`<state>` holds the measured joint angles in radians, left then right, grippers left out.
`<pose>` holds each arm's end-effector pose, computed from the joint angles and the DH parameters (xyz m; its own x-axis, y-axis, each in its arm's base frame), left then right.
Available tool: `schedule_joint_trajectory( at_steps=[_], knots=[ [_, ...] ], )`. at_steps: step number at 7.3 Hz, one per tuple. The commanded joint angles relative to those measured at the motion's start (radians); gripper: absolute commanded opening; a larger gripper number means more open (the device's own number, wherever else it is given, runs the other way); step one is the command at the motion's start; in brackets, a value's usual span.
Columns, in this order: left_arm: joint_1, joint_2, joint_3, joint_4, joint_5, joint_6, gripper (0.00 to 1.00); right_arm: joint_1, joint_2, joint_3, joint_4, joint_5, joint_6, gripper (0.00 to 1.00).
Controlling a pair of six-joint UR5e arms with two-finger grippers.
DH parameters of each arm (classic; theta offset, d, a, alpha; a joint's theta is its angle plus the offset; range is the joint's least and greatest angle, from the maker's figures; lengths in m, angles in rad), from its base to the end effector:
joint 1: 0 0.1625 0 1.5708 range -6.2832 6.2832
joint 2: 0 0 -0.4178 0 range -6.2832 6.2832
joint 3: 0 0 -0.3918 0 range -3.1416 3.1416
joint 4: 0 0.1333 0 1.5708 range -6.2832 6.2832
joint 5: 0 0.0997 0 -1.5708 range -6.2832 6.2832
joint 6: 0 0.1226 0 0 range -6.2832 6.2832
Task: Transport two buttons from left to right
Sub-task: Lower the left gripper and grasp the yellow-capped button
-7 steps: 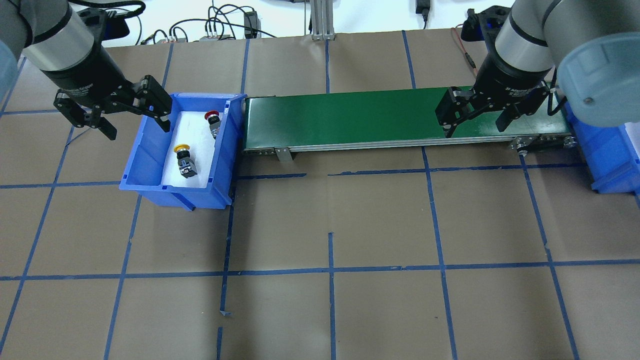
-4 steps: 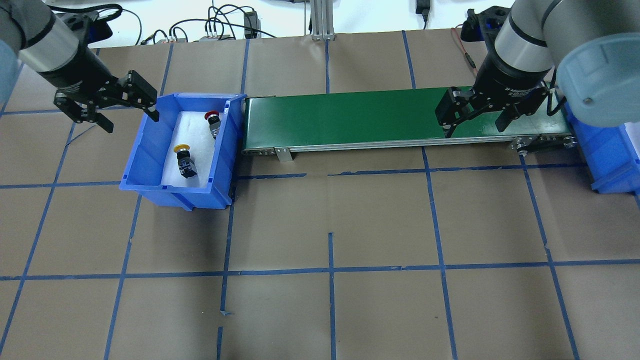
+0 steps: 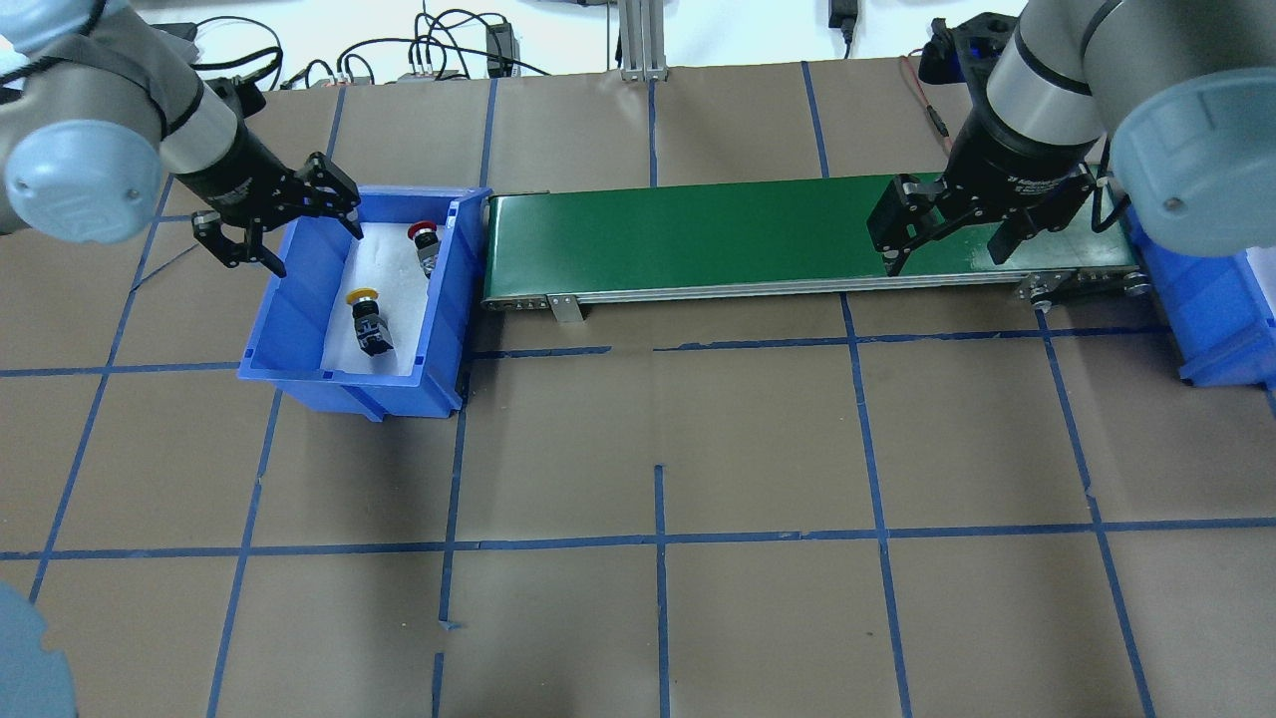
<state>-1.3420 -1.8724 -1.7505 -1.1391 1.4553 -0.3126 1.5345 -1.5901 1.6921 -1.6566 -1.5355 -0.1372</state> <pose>-0.0155 -0.5836 0.2535 -0.8497 -0.5188 0.0943 -0.5127 0.8546 0.0826 0.1201 -0.4841 0.4162 -0.9943 -0.1002 -0.0372 -0.1006 0.9949 0.0112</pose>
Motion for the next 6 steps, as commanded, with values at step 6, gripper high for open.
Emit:
schedule_joint_trajectory(
  at_steps=[6],
  knots=[
    [-0.057,-0.082,-0.017,0.064,0.140,-0.008,0.99,-0.001,-0.002,0.008,-0.003,0.000,0.001,0.96]
  ],
)
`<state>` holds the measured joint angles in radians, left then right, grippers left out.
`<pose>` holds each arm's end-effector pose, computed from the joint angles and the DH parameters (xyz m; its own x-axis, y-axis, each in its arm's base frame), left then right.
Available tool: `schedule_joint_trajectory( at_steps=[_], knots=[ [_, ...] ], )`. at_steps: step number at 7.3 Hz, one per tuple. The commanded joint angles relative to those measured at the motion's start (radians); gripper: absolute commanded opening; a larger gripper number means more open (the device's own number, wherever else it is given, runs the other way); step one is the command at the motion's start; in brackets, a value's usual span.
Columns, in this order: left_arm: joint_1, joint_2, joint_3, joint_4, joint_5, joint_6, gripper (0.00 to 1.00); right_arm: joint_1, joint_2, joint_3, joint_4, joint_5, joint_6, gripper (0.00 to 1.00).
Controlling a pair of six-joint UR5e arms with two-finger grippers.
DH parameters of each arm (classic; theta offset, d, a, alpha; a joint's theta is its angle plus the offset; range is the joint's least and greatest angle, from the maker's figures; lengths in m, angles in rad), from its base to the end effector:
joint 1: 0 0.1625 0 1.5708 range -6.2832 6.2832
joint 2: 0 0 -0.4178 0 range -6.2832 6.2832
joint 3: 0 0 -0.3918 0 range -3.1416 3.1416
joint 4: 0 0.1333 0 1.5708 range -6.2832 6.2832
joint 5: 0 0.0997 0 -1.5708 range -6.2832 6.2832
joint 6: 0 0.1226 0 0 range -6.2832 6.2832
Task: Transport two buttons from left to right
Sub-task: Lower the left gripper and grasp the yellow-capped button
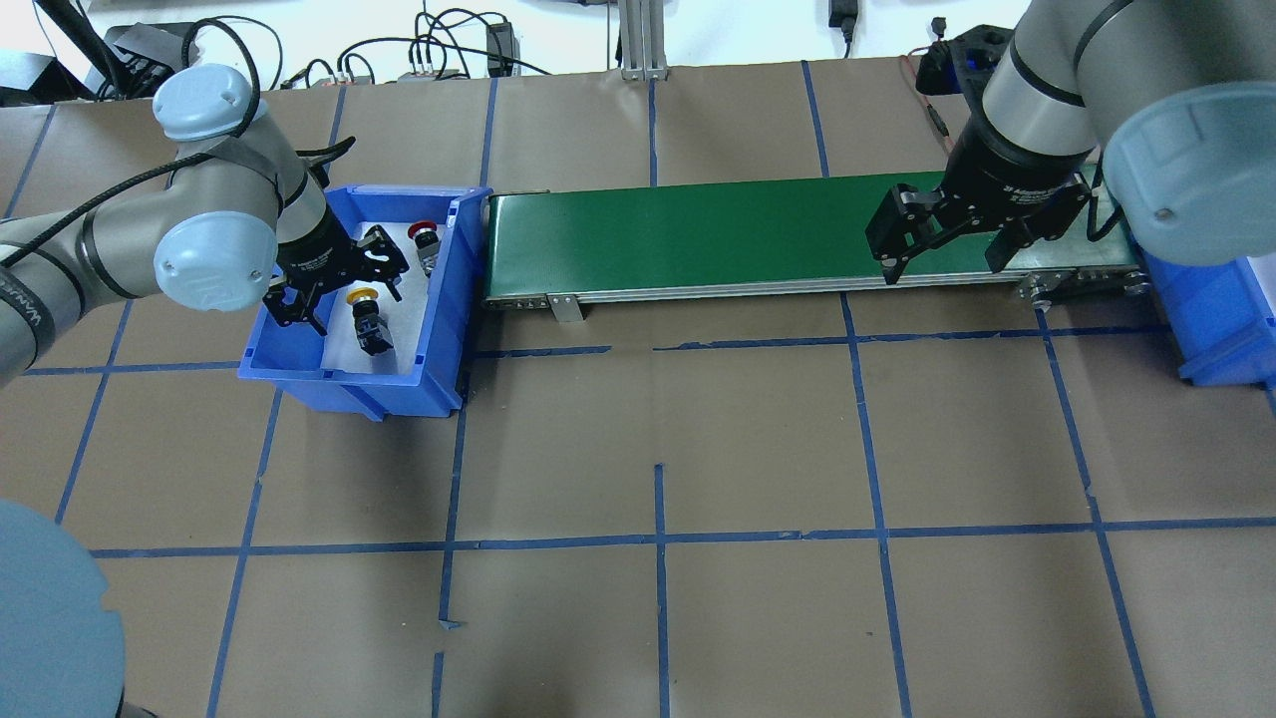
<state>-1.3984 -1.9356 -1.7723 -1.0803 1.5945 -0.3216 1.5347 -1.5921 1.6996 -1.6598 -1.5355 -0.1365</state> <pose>-0.0307 -0.5837 0.2128 -0.8806 -0.4715 -0.0464 -0.4737 0.8783 0.0644 0.1203 -0.4827 0.4138 -0.9943 -0.0996 -0.0375 -0.1001 0.9949 0.0135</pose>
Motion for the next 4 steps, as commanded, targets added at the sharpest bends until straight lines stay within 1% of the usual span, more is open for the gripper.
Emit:
schedule_joint_trajectory(
  at_steps=[1,2,3,4],
  knots=[
    [-0.001,-0.026,0.004,0.005,-0.001,0.007,0.95,-0.001,0.000,0.000,0.000,0.000,0.000,0.96],
    [-0.001,-0.040,0.005,0.005,0.001,0.009,0.77,0.001,0.000,0.000,-0.002,0.000,0.002,0.96],
    [-0.001,-0.043,0.005,0.005,-0.002,0.007,0.47,-0.001,0.000,0.000,-0.002,0.000,0.002,0.96],
    [-0.001,-0.048,0.007,0.009,-0.010,0.012,0.05,0.001,0.000,0.000,0.000,0.000,0.000,0.96]
  ],
)
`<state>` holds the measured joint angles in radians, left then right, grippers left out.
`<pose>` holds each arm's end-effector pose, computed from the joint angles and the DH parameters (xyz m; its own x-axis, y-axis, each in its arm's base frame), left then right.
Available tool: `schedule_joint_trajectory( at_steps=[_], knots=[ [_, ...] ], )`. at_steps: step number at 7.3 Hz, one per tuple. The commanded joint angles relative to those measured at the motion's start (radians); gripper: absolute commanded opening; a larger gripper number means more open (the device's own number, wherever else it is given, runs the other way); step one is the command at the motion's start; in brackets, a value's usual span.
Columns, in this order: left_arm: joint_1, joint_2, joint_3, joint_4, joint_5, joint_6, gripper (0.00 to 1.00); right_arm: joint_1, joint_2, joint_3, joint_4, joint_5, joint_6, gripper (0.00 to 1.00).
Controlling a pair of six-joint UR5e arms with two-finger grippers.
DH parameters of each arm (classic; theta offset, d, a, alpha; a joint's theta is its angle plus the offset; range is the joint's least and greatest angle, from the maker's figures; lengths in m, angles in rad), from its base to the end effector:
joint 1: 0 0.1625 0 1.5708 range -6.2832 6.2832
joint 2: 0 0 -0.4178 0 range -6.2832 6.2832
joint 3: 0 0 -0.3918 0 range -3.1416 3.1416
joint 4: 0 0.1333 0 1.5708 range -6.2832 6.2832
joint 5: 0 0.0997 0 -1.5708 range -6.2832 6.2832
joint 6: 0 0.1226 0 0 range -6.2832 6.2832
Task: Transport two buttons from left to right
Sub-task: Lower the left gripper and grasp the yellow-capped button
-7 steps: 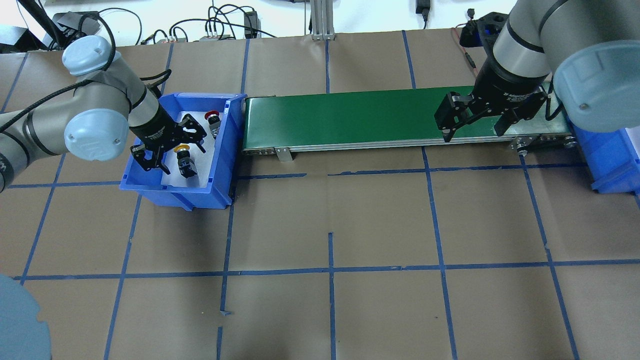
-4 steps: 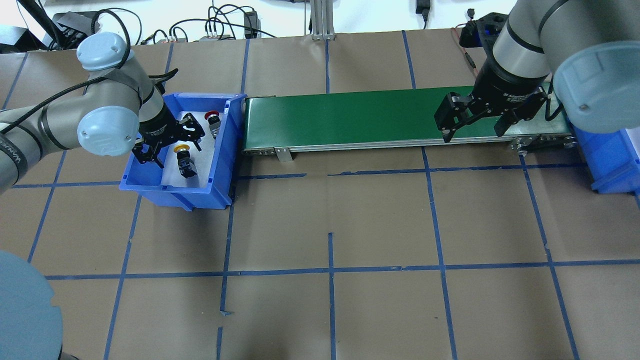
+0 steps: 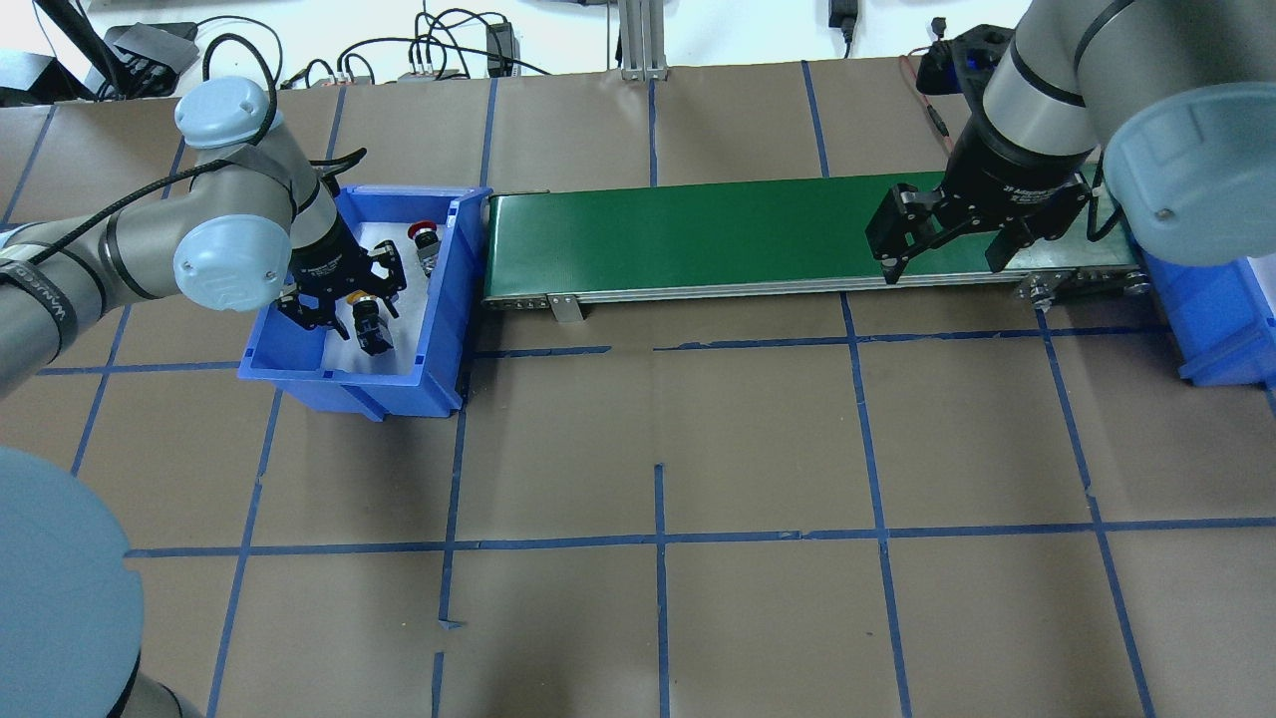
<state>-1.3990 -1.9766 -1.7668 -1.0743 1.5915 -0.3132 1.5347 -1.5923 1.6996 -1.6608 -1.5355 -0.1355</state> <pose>-0.0307 -0.5881 0.1922 -0.8851 -0.4625 -0.0520 -0.4654 0.8802 0.0937 0.1203 -0.4828 0.4140 -0.9944 -0.0986 -0.0373 -0.0992 0.9950 0.0124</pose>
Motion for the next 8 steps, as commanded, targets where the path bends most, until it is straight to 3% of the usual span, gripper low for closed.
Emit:
schedule_joint_trajectory(
  at_steps=[1,3,6,8],
  knots=[
    [0.000,-0.007,0.010,0.011,-0.036,0.017,0.03,0.001,0.000,-0.002,0.000,0.000,0.000,0.96],
    [0.000,0.037,0.030,0.010,-0.025,0.176,0.03,0.001,0.000,0.000,0.000,0.000,0.001,0.96],
    [-0.014,0.108,0.186,-0.194,-0.034,0.204,0.03,0.001,0.000,-0.002,0.000,0.000,0.001,0.96],
    [-0.113,0.096,0.236,-0.220,-0.042,0.321,0.03,0.001,0.000,-0.003,0.000,0.000,0.004,0.97]
  ],
)
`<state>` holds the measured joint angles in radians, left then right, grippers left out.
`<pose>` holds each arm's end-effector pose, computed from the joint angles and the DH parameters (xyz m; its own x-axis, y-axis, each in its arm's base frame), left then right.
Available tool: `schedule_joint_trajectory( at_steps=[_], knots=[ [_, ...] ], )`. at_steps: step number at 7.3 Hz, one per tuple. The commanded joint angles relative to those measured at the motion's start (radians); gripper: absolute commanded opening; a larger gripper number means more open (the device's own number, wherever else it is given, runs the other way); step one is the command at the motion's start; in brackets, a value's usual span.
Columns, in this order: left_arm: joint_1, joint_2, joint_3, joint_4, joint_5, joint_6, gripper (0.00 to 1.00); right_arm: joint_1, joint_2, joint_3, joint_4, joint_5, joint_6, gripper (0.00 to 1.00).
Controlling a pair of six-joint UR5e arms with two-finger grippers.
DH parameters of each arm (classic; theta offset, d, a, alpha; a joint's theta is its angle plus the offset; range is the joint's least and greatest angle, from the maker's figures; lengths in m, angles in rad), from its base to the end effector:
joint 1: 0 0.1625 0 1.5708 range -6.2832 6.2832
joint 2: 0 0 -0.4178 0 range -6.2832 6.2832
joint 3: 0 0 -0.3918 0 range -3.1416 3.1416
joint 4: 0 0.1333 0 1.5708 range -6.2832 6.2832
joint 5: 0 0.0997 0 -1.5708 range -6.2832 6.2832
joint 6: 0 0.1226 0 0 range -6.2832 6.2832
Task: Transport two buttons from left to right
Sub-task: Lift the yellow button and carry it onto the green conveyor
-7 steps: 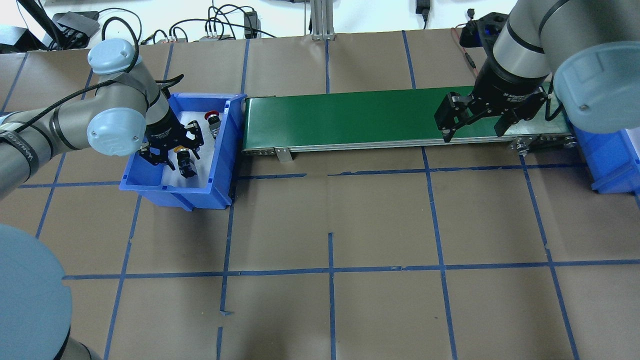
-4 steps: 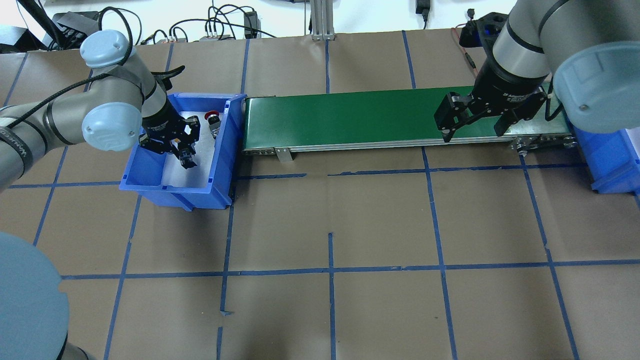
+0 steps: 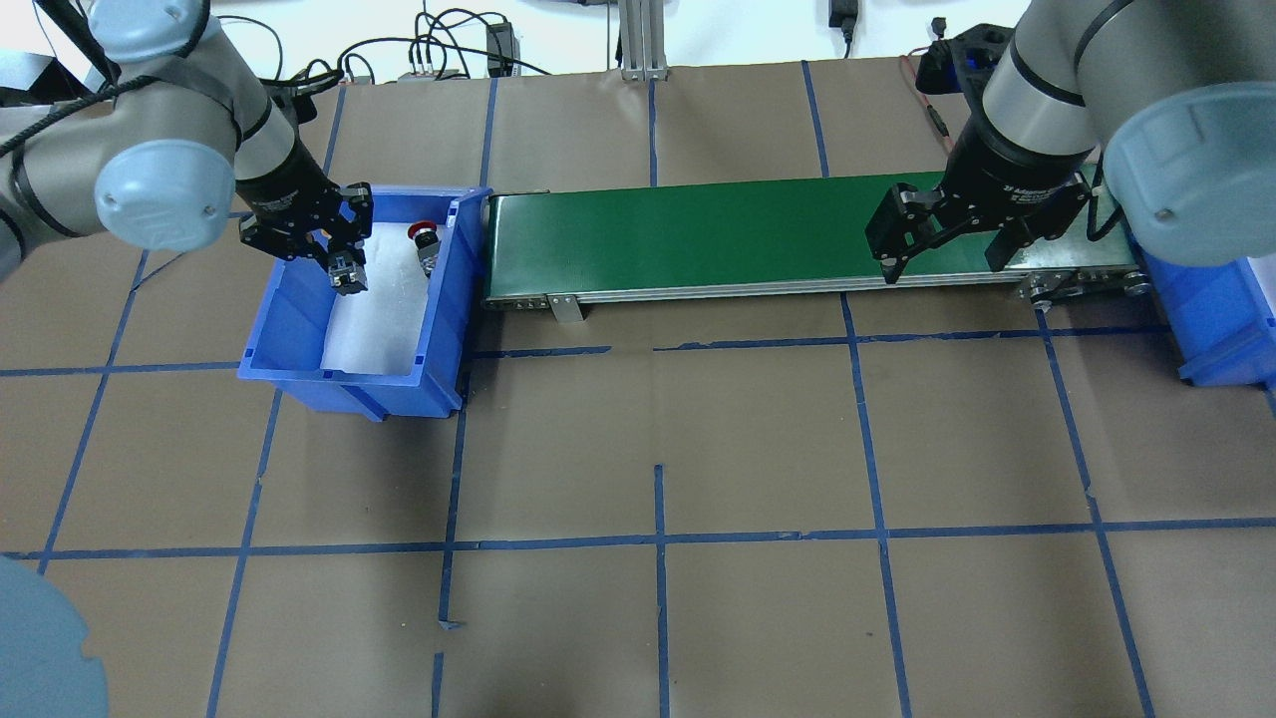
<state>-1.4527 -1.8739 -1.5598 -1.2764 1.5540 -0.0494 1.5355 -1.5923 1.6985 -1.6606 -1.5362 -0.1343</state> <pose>-0.0637 -0.6117 0.3261 -0.9859 -0.1667 0.0169 -0.1667 0.9860 -0.0015 0.1206 -0.4828 0.4145 -0.9945 -0.0983 -0.0365 -0.0988 0.9950 0.0116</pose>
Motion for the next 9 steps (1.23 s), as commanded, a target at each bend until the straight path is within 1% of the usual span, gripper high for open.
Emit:
schedule_joint_trajectory(
  at_steps=[1,2,4,6,7,9],
  knots=[
    [-0.101,-0.023,0.029,-0.008,-0.018,0.101,0.03,0.000,0.000,-0.002,-0.001,0.001,0.002,0.97],
    [-0.150,-0.036,0.030,0.011,-0.020,0.146,0.04,0.000,0.000,-0.002,-0.001,0.001,0.001,0.97],
    [-0.172,-0.103,0.037,0.067,-0.022,0.128,0.04,-0.014,0.003,0.000,0.002,-0.005,-0.004,0.95],
    [-0.204,-0.128,0.040,0.109,-0.025,0.085,0.04,-0.015,0.002,-0.006,0.001,-0.016,-0.005,0.96],
    [-0.210,-0.142,0.050,0.109,-0.050,0.056,0.04,-0.014,0.002,-0.003,0.001,-0.015,-0.004,0.99],
    [-0.219,-0.178,0.121,0.111,-0.095,-0.013,0.04,-0.014,0.000,-0.003,0.008,-0.016,0.002,1.00]
  ],
)
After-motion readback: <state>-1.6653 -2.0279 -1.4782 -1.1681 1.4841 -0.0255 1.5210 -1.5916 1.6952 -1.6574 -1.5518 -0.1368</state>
